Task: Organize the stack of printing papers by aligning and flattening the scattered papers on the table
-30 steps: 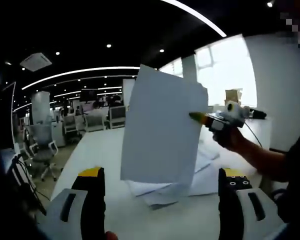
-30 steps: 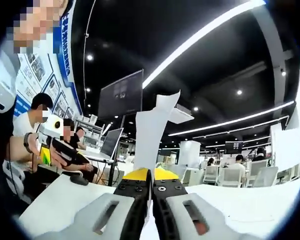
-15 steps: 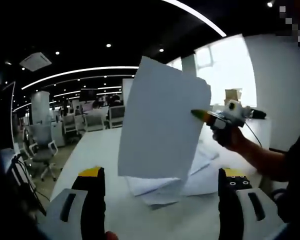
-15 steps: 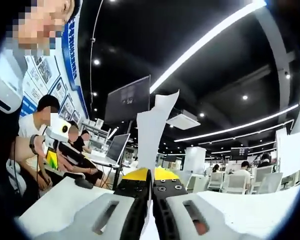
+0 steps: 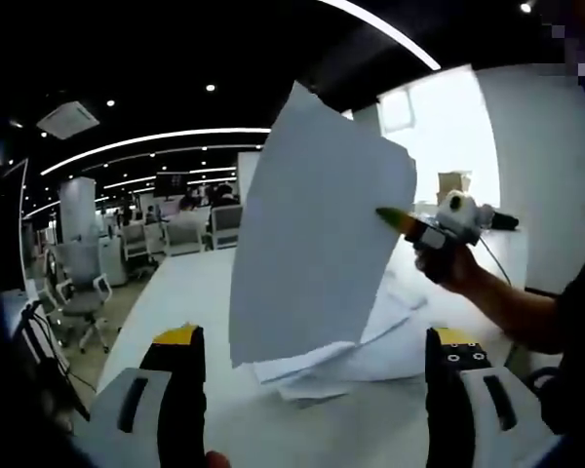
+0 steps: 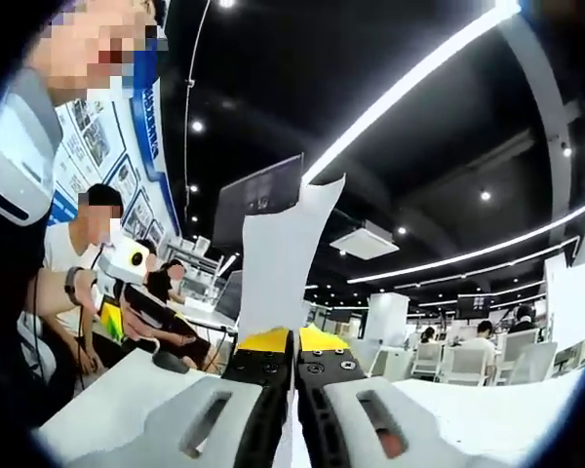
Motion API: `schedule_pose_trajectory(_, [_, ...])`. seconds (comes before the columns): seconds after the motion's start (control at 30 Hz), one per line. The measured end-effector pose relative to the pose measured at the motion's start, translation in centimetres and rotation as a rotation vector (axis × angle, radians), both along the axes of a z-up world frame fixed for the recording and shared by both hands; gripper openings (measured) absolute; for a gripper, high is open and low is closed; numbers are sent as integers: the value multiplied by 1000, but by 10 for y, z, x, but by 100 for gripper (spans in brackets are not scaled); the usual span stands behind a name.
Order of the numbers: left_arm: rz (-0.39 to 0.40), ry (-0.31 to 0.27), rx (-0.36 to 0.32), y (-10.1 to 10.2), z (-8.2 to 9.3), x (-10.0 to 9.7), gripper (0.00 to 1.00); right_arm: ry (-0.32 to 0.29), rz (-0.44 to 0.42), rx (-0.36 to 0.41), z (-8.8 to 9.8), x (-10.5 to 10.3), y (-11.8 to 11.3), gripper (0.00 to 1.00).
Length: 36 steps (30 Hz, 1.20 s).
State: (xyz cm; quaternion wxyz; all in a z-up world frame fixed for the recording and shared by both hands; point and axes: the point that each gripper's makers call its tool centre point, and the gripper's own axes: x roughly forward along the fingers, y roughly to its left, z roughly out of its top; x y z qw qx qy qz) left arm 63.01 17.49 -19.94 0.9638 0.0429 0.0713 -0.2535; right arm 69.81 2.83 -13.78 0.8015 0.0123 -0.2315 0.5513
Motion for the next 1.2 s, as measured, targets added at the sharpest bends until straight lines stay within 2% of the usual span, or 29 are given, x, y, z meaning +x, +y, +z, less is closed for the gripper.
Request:
schedule_pose_trajectory(0.53, [-4,6,4,-3,-2,3,96,21,123,79,16,-23,-2,0])
schedule_pose_trajectory(0.83, [2,2,3,-2,-2,5,96,20,144,84,18,-29,-1,0])
schedule_pose_trajectory(1.0, [-3,2,4,-3,-1,5,96,48,215,129,25,-37,-3,0])
schedule_pose_trajectory(1.03, [-4,3,5,-4,-2,5,96,71,239,139,26,-38,-4,0])
schedule_pose_trajectory(1.2, [-4,4,6,-4,-3,6,96,86,266,175,30,-39,-9,0])
